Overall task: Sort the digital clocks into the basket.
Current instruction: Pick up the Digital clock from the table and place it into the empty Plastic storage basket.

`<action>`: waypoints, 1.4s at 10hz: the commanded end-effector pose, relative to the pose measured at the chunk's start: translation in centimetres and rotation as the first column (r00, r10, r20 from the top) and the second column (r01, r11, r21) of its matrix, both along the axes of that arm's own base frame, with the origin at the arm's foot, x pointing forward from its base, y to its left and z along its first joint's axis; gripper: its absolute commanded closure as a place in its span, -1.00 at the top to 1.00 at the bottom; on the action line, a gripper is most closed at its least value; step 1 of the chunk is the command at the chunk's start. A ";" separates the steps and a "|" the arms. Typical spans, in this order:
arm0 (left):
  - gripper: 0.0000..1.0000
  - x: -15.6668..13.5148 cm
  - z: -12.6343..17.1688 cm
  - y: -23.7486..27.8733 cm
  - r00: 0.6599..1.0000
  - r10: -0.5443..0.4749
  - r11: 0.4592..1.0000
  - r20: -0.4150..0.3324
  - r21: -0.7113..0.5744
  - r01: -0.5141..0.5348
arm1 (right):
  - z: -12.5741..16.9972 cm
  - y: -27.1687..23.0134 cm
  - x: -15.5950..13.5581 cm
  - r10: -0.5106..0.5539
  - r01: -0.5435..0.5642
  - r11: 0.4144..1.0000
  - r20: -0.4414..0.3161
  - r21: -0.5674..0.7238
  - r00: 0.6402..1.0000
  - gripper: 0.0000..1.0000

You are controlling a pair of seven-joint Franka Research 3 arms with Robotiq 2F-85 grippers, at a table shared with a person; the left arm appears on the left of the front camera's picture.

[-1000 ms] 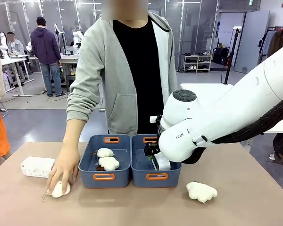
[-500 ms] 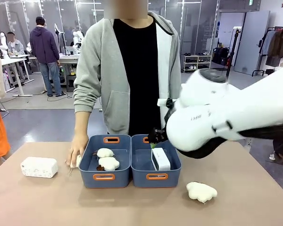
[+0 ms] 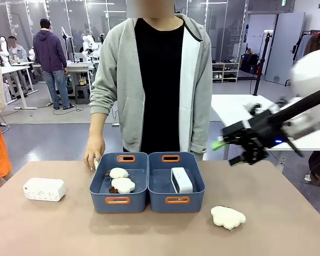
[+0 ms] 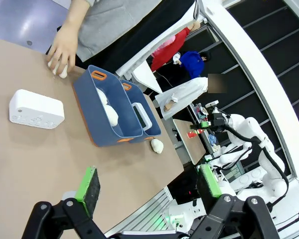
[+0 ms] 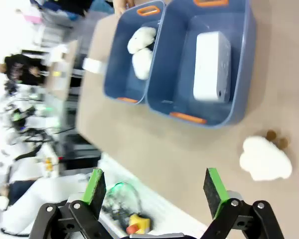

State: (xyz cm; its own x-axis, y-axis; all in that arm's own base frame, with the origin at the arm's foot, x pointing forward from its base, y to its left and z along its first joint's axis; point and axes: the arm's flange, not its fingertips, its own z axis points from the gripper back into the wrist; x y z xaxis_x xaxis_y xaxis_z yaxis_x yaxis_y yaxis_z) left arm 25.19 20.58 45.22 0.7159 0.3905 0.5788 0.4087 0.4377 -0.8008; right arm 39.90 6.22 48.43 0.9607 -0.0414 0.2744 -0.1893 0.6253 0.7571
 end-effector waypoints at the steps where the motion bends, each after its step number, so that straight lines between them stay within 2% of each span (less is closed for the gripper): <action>1: 1.00 0.2 0.3 0.1 1.000 -0.003 1.000 0.026 -0.015 0.003 | -2.7 -4.8 0.7 -0.024 0.040 0.988 -0.104 0.150 0.994 1.00; 3: 1.00 0.2 0.3 0.1 1.000 -0.003 1.000 0.026 -0.015 0.003 | -4.6 -10.1 -2.1 -0.054 0.096 0.927 -0.122 0.362 0.991 1.00; 4: 1.00 0.2 0.3 0.1 1.000 -0.003 1.000 0.026 -0.015 0.003 | -5.8 -13.0 -3.8 -0.115 0.156 0.899 -0.125 0.408 0.986 1.00; 5: 1.00 0.2 0.3 0.1 1.000 -0.003 1.000 0.026 -0.015 0.003 | -7.0 -15.4 -5.7 -0.185 0.220 0.875 -0.123 0.431 0.975 1.00; 8: 1.00 0.2 0.3 0.1 1.000 -0.003 1.000 0.026 -0.015 0.003 | -9.2 -19.3 -9.5 -0.294 0.327 0.827 -0.143 0.457 0.945 1.00; 9: 1.00 0.2 0.3 0.1 1.000 -0.003 1.000 0.026 -0.015 0.003 | -9.4 -19.6 -9.5 -0.328 0.352 0.808 -0.137 0.473 0.935 1.00; 10: 1.00 0.2 0.3 0.1 1.000 -0.003 1.000 0.026 -0.015 0.003 | -8.1 -21.5 -7.1 -0.285 0.332 0.835 -0.171 0.440 0.943 1.00; 14: 1.00 0.2 0.3 0.1 1.000 -0.003 1.000 0.026 -0.015 0.003 | -8.1 -21.5 -7.1 -0.285 0.332 0.835 -0.171 0.440 0.943 1.00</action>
State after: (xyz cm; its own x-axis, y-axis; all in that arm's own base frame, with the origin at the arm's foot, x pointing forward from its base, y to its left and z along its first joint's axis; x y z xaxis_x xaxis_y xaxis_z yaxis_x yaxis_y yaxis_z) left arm 25.19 20.58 45.22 0.7160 0.3902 0.5788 0.4088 0.4377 -0.8008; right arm 32.88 -15.05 39.97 0.8993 -0.4338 0.0562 0.0476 0.2248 0.9732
